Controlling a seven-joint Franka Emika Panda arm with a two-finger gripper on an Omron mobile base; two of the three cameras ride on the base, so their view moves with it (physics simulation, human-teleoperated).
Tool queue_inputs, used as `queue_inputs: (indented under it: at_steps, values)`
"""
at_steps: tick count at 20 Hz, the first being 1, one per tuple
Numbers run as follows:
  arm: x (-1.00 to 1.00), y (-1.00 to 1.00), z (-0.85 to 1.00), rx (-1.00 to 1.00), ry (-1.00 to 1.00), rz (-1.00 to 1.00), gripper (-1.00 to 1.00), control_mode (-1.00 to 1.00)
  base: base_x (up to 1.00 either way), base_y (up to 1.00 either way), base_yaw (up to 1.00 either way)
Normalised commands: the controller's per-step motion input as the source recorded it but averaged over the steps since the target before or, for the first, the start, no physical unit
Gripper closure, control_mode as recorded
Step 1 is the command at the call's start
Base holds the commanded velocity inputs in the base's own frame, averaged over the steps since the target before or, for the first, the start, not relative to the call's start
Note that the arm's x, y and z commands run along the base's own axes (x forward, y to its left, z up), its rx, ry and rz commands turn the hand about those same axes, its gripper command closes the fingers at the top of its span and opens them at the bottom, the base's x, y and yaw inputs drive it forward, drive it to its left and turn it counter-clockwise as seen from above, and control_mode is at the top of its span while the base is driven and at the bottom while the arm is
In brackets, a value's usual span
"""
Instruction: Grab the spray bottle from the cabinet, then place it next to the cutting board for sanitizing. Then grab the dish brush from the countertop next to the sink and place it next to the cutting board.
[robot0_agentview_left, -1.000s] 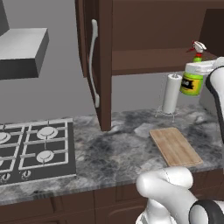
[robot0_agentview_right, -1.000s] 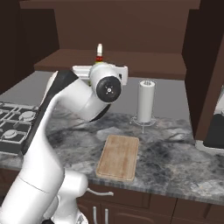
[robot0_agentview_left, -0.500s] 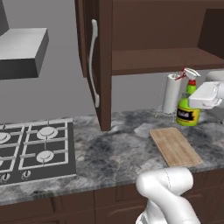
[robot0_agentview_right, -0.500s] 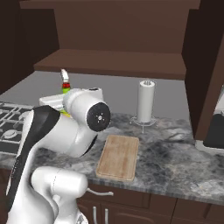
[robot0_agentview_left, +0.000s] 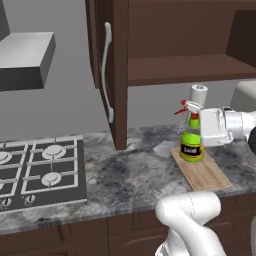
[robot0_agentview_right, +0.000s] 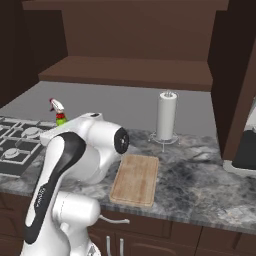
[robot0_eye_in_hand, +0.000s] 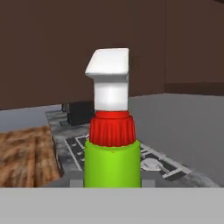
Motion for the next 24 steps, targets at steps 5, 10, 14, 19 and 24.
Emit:
queue_inputs:
  at_steps: [5, 10, 14, 19, 24]
  values:
    - [0.42, 0.02, -0.51, -0.07, 0.01, 0.29, 1.0, -1.0, 0.0, 0.0, 0.0]
    - [0.36, 0.02, -0.51, -0.02, -0.04, 0.13, 1.0, -1.0, 0.0, 0.0, 0.0]
    - [0.4, 0.24, -0.45, -0.02, -0.02, 0.0, 1.0, -1.0, 0.0, 0.0, 0.0]
    - [0.41, 0.01, -0.39, 0.0, 0.0, 0.01, 1.0, -1.0, 0.0, 0.0, 0.0]
    - [0.37, 0.0, -0.41, 0.0, 0.0, 0.02, 1.0, -1.0, 0.0, 0.0, 0.0]
